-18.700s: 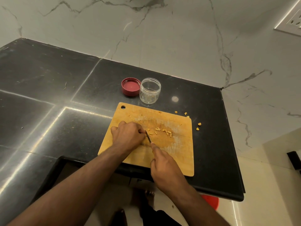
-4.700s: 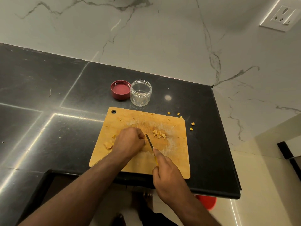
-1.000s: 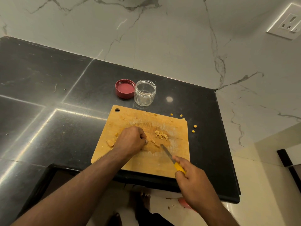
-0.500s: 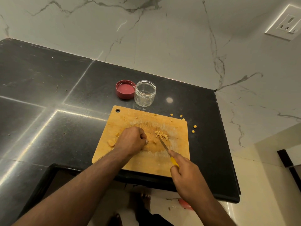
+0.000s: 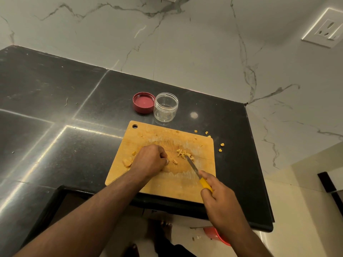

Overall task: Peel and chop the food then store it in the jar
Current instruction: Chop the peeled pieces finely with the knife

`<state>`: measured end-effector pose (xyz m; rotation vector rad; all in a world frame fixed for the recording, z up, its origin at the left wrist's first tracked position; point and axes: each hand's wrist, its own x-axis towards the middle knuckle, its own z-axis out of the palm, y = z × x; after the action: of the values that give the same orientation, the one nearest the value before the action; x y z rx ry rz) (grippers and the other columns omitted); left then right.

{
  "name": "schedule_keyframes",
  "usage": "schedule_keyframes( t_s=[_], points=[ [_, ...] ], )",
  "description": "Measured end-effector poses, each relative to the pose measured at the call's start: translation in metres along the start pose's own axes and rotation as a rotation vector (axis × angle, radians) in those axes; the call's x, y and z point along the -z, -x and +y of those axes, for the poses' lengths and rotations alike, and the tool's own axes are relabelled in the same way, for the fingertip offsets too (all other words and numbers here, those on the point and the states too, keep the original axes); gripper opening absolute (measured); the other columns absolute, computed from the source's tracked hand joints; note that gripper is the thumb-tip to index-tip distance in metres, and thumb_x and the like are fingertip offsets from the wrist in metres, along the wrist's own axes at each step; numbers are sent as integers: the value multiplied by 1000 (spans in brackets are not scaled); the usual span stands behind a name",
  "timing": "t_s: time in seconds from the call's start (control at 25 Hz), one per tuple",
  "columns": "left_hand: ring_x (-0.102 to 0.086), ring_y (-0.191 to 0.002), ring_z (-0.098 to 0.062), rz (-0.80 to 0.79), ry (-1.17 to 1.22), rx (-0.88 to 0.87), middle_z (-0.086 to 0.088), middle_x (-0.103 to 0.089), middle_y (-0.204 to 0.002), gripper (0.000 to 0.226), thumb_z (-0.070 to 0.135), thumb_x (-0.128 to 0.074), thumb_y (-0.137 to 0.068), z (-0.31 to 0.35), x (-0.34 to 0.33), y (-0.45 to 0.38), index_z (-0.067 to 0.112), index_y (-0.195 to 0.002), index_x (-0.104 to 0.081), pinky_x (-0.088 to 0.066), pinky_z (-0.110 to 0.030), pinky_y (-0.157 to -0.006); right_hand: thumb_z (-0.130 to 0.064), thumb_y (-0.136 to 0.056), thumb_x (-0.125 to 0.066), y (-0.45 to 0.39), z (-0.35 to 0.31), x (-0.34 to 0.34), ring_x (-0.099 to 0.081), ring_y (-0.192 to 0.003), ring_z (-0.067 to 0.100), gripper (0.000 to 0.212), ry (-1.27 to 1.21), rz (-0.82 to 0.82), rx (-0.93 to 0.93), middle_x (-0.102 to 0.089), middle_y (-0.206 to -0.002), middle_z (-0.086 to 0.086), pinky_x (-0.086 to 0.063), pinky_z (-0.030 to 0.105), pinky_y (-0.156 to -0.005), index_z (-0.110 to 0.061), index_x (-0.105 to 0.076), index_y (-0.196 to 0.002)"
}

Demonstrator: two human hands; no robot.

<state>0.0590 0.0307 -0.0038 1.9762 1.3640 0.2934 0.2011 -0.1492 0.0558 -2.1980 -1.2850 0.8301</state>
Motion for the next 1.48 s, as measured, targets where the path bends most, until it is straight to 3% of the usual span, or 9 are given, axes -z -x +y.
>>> schedule_keyframes(
  t_s=[0.2,0.24,0.36,0.44,0.68,1.04,1.16,1.32,1.48],
  points=[
    [-62,-85,-8,2,6,1,8,-71,-92,8,24,-74,-88,0,-1,0,22,-96,-76,-56,-29,-76,-17,-101,-43,1,-1,-3,-56,-64,0,48,-29,8,31,-62,-117,-8,-42,17,-52,-36,-42,-145],
    [-62,-85,-8,8,9,2,8,-71,-92,8,24,-74,-88,-1,-1,0,22,-96,-76,-56,-29,-76,-19,-101,-42,0,-3,-6,-57,-72,-3,49,-9,-2,49,-59,-125,-8,-43,15,-59,-37,-40,-146],
    [-63,-83,-8,20,18,14,8,-71,-90,8,24,-75,-86,-1,-2,0,22,-94,-77,-54,-27,-73,-24,-103,-39,-3,-13,-19,-48,-118,-1,50,70,-61,120,-43,-148,-12,-44,21,-97,-35,-32,-151],
    [-63,-82,-8,30,22,18,8,-71,-88,5,23,-76,-85,-1,-3,0,23,-90,-77,-56,-30,-73,-24,-104,-36,-6,-19,-27,-42,-128,3,51,105,-97,157,-39,-150,-11,-38,22,-107,-33,-26,-153],
    [-64,-78,-8,29,16,6,8,-72,-85,5,19,-74,-85,-1,-3,-1,21,-83,-78,-58,-33,-73,-24,-104,-33,-19,-23,-39,-41,-129,7,53,196,-134,205,-40,-148,-5,-36,24,-108,-28,-21,-155],
    [-63,-74,-6,17,10,15,9,-71,-82,6,19,-73,-86,1,-1,-3,22,-82,-77,-50,-24,-61,-23,-103,-32,-18,-21,-40,-43,-127,10,54,233,-162,201,-41,-148,-5,-39,27,-106,-30,-19,-155],
    [-62,-74,-5,20,14,15,10,-70,-82,6,21,-74,-87,0,-1,-2,22,-82,-77,-45,-21,-59,-26,-104,-32,-3,-15,-39,-44,-122,7,54,220,-156,184,-42,-145,-8,-40,25,-103,-33,-17,-155],
    [-62,-77,-4,23,12,-2,11,-71,-85,4,21,-74,-86,-3,-3,0,23,-85,-78,-49,-23,-65,-28,-105,-33,7,-7,-29,-51,-95,2,52,202,-80,161,-46,-117,-16,-46,19,-81,-35,-19,-155],
    [-63,-81,-7,31,0,-18,9,-71,-89,7,21,-72,-87,-4,-4,0,21,-91,-78,-50,-25,-68,-26,-104,-35,8,-11,-22,-43,-100,-14,53,105,-69,135,-38,-122,-24,-37,4,-78,-37,-20,-154]
  ],
)
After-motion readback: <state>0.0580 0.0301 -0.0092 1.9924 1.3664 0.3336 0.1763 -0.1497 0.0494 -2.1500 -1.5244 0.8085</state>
